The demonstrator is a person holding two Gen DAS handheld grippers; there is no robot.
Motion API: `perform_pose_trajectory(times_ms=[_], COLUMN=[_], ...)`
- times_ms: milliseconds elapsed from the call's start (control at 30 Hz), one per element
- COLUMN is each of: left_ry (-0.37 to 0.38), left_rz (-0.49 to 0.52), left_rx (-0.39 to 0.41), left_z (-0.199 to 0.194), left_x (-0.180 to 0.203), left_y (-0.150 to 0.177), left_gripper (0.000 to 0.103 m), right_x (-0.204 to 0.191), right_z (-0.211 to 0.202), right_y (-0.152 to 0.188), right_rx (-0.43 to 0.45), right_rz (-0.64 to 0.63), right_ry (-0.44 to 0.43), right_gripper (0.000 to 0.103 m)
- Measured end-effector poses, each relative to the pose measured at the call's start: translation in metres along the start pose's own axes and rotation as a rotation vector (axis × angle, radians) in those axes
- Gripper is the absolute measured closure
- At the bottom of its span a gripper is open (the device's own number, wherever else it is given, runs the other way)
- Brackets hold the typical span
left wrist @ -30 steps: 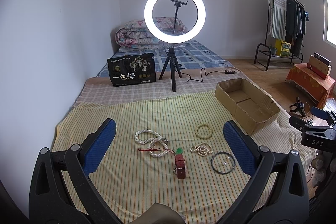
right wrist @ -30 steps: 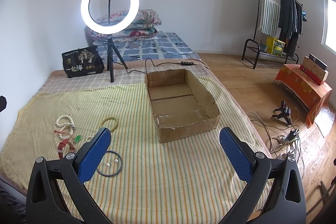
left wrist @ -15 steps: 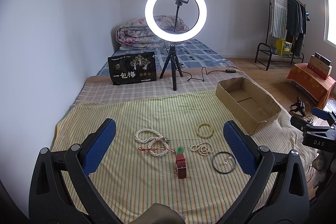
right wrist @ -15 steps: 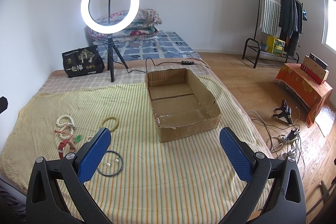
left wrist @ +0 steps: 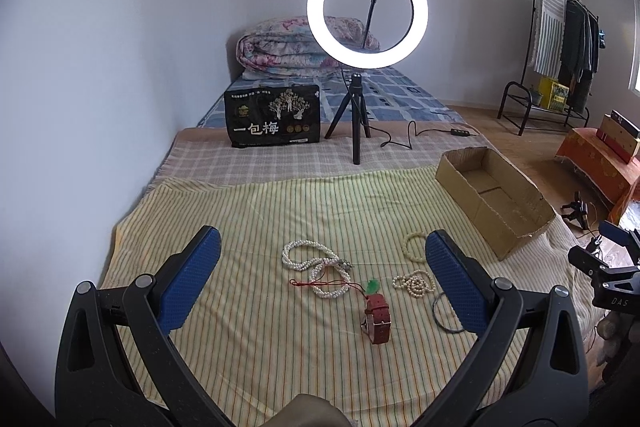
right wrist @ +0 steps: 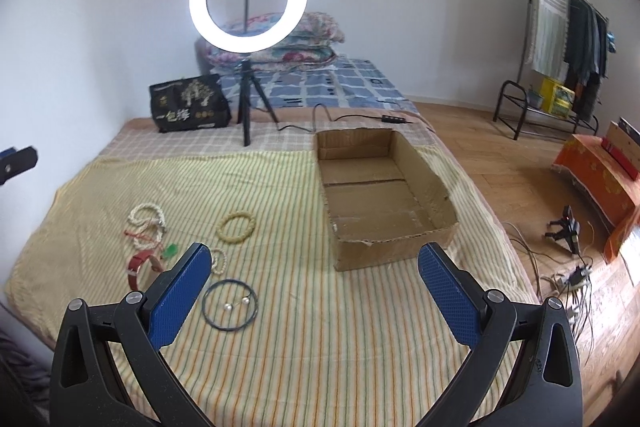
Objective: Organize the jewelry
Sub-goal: 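Move left tool toward red-strap watch while right tool approaches pearl earring on blue ring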
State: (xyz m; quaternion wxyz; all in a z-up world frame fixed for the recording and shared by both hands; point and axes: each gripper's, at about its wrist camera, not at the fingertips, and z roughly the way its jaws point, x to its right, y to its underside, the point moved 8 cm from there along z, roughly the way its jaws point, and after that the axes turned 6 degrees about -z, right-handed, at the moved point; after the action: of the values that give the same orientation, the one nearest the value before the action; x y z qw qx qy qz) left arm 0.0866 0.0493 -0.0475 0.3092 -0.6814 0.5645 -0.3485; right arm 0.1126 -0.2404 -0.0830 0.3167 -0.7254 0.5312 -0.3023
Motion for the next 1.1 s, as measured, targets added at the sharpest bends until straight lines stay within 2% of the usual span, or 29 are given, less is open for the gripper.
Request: perform_pose_trajectory(times_ms=[167,300,400,467,533,567,667,733,867,933,1100], left_ry=[0.044,0.079,0.108,0.111,0.121,0.13,0.145,0.155,0.168,0.177,0.184], left_rz=[0.003,-0.01,-0.017,-0.008,-0.003,-0.005,-0.023,-0.026,-0.009,-0.007,-0.022], left_rx=[-0.111,-0.173,-0.227,-0.258,-0.287,-0.309,-0.368,-0.389,-0.403,-0.421,-0.447], left_z=[0.021,0.034,0.044,0.049,0.055,0.059,0.068,0.071,0.075,0.077,0.084], left_x=[0.0,0.004,0.009,0.012,0.015,0.016,0.019,0.021,0.027,0.028,0.03], left_y=[0.017,0.025,0.032,0.039,0.047,0.052,0.064,0.068,0.076,0.079,0.084], left_gripper=[0.0,0.007,0.018,0.029,0.031,0.035,0.048,0.051,0.053,0.057,0.058], right_x=[-0.015,-0.024,-0.029,-0.032,-0.033,-0.033,-0.035,-0.04,-0.053,-0.057,-0.068], right_z=[0.013,0.027,0.046,0.057,0.067,0.072,0.088,0.094,0.104,0.108,0.111], right_y=[0.01,0.021,0.033,0.04,0.046,0.05,0.061,0.069,0.078,0.081,0.078], right_rx=[-0.041,-0.107,-0.192,-0.239,-0.273,-0.289,-0.346,-0.373,-0.402,-0.412,-0.393], right_rz=[-0.062,-0.088,-0.093,-0.098,-0.099,-0.095,-0.071,-0.077,-0.118,-0.13,-0.157], right_ry=[-0.086,-0.154,-0.19,-0.205,-0.219,-0.224,-0.246,-0.274,-0.31,-0.324,-0.372], right_gripper=[0.001,0.001,0.001,0.005,0.01,0.012,0.027,0.041,0.054,0.072,0.079])
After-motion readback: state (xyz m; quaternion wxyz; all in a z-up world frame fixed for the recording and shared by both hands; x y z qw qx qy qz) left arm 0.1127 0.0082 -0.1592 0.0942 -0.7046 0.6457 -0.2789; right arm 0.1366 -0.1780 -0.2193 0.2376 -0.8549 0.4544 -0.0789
